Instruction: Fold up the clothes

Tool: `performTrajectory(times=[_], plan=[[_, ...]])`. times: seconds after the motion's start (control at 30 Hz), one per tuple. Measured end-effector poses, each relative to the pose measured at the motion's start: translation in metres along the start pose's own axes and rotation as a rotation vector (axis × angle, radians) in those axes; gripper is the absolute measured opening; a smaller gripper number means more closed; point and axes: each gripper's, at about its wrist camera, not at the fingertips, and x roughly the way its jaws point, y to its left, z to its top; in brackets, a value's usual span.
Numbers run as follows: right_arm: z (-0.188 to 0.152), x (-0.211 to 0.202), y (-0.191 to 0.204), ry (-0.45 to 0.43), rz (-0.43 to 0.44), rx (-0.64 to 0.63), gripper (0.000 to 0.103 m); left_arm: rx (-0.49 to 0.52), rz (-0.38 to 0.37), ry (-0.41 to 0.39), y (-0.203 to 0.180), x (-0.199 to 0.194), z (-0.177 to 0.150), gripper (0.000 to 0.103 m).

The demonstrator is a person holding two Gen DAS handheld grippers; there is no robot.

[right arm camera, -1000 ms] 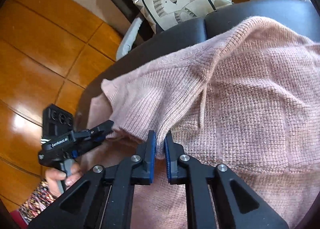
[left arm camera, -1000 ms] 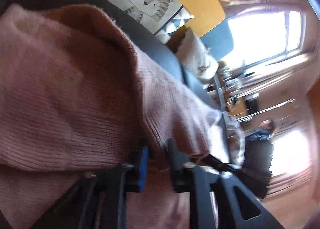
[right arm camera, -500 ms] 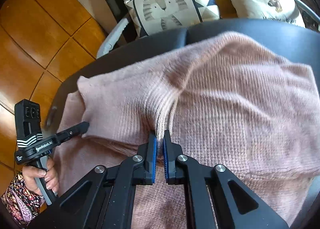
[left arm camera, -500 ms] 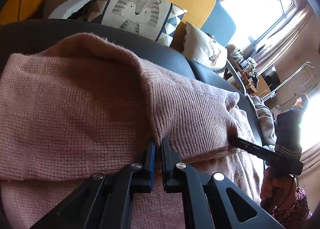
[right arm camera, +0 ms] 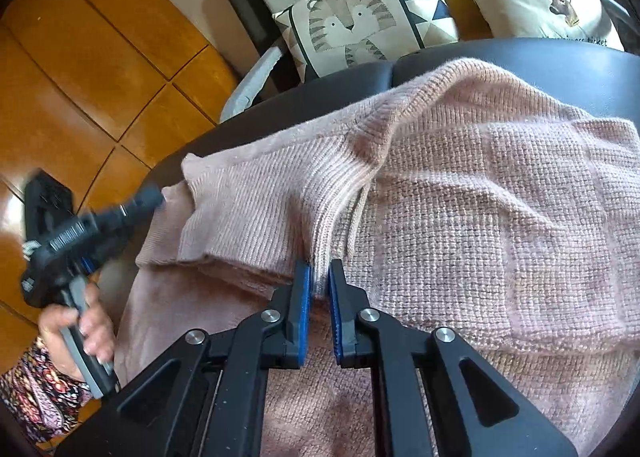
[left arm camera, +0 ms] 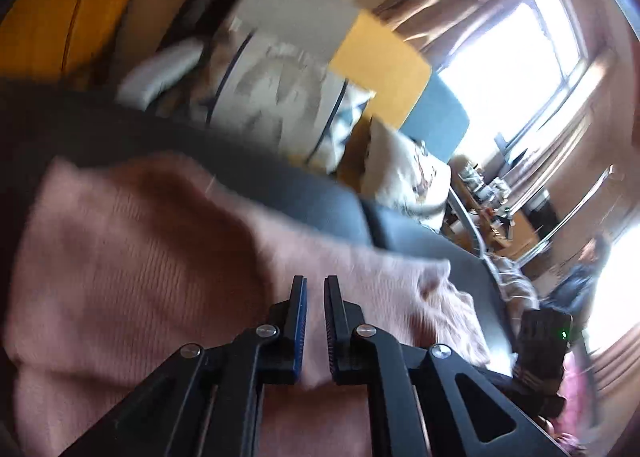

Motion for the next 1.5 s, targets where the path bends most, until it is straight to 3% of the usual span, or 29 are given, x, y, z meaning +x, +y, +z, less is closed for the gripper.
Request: performTrajectory(times=[0.03,0.17,0.3,0.4,0.53,0.6,0.67,0.77,0.8,0.97,1.1,1.2,1.37,1.5], plan=[[0.0,0.0,-0.001,0.0,0.005,0.011,0.011,0.012,0.0,-0.005,-0.005,0.002,0.001,0.01],[0.001,-0.008,-0.004,-0.013,0.011,0.03,0.011,0.181,-0.032,0.115,-0.052,0.051,-0.007,0.01],[0.019,-0.027,-0.005,-0.112,-0.099,-0.021,0.011,0.322,-0.066,0.204,-0.091,0.089,-0.019,0.01],[0.046,-0.024,-0.02,-0.103,-0.221,-0.009,0.011,0.377,-0.096,0.219,-0.107,0.099,-0.033,0.01],[0.073,0.0,-0.044,-0.037,-0.258,0.043,0.007,0.371,-0.116,0.21,-0.101,0.104,-0.039,0.011],[0.081,0.011,-0.051,-0.032,-0.211,0.07,0.007,0.369,-0.126,0.205,-0.098,0.107,-0.042,0.011],[0.09,0.021,-0.057,-0.036,-0.162,0.103,0.007,0.362,-0.138,0.202,-0.095,0.11,-0.044,0.011],[0.098,0.031,-0.072,-0.05,-0.168,0.169,0.007,0.332,-0.168,0.203,-0.088,0.112,-0.045,0.011],[0.101,0.033,-0.078,-0.056,-0.173,0.196,0.002,0.328,-0.172,0.202,-0.087,0.111,-0.046,0.011],[0.096,0.032,-0.095,-0.115,-0.137,0.297,0.0,0.344,-0.159,0.189,-0.09,0.112,-0.049,0.011],[0.089,0.012,-0.085,-0.149,-0.152,0.242,0.003,0.328,-0.173,0.191,-0.086,0.113,-0.049,0.011],[0.085,-0.008,-0.064,-0.221,-0.189,0.126,0.004,0.327,-0.174,0.19,-0.086,0.113,-0.049,0.011],[0.089,0.016,-0.028,-0.166,-0.174,-0.036,0.004,0.326,-0.175,0.188,-0.086,0.113,-0.048,0.011],[0.09,0.035,-0.035,-0.138,-0.215,-0.006,0.004,0.325,-0.175,0.186,-0.086,0.114,-0.049,0.011]])
